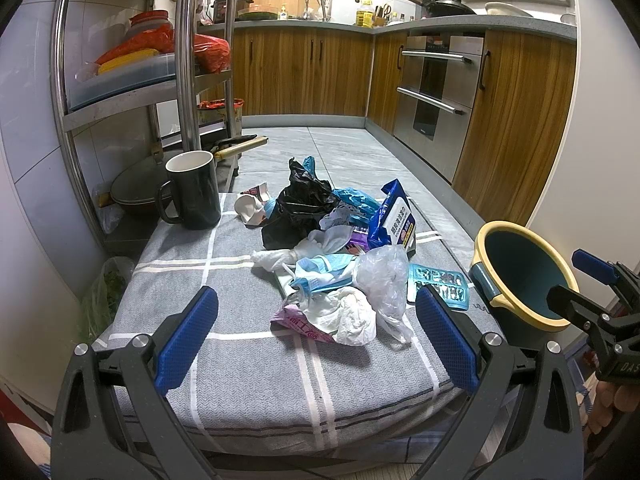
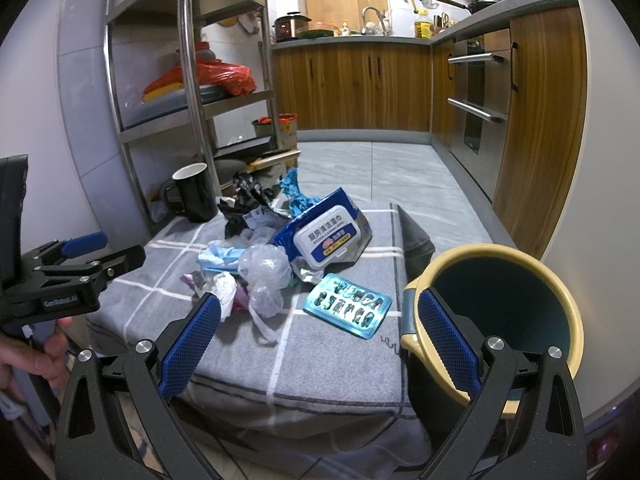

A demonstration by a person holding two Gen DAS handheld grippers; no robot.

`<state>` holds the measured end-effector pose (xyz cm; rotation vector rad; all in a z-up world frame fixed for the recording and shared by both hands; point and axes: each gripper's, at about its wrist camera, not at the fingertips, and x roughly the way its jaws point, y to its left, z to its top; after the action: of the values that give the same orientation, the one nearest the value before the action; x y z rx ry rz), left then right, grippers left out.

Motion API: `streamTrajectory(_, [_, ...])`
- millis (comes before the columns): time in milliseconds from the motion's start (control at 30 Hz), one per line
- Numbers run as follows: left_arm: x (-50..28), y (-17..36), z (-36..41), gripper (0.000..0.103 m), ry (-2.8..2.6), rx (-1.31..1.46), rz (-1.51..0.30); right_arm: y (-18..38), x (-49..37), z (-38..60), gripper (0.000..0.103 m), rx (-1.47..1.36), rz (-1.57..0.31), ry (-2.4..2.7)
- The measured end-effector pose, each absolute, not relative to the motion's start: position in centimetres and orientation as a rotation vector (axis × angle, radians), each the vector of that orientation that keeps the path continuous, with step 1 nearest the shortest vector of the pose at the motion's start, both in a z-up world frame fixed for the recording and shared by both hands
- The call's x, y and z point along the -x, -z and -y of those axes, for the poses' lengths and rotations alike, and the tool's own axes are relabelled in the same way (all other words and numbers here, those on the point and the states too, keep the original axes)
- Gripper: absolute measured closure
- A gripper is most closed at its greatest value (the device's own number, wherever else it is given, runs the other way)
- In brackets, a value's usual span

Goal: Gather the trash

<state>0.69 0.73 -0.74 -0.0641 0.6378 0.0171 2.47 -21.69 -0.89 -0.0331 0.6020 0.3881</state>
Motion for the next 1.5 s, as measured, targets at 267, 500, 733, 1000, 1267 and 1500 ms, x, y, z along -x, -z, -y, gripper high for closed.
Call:
streamTrajectory(267, [-0.7, 0.7, -0.7, 0.006, -0.017, 0.067, -0.635, 0.6, -2.4, 21.9, 0.005, 0.03, -0.608, -0.371])
streamTrajectory(500, [-0.7, 0.7, -0.6, 0.006, -0.017, 0.066, -0.635, 0.7, -2.6, 22.0, 0.005, 0.023, -0.61, -0.367])
streamTrajectory(733, [-0.8, 0.9, -0.6, 0.006, -0.017, 0.067, -0.638, 0.7, -2.6, 22.0, 0.005, 0.021, -0.609, -0.367])
streamTrajectory(1000, [-0.8, 0.9, -0.5, 0.006, -0.02, 0.066, -0.639, 0.8, -2.7, 21.9, 0.005, 0.027, -0.613, -0.364])
streamTrajectory(1267, [-2.7, 0.4, -1.6, 0.006, -0.024, 0.082, -0.667, 0.8, -3.4, 22.0, 0.005, -0.015, -0.641, -0.384])
streamTrajectory(1500, [-7.9, -0.8, -4.1, 0.007, 0.012, 0.125, -0.737, 0.5, -6.7, 21.5, 0.005, -0.083, -0.707, -0.422])
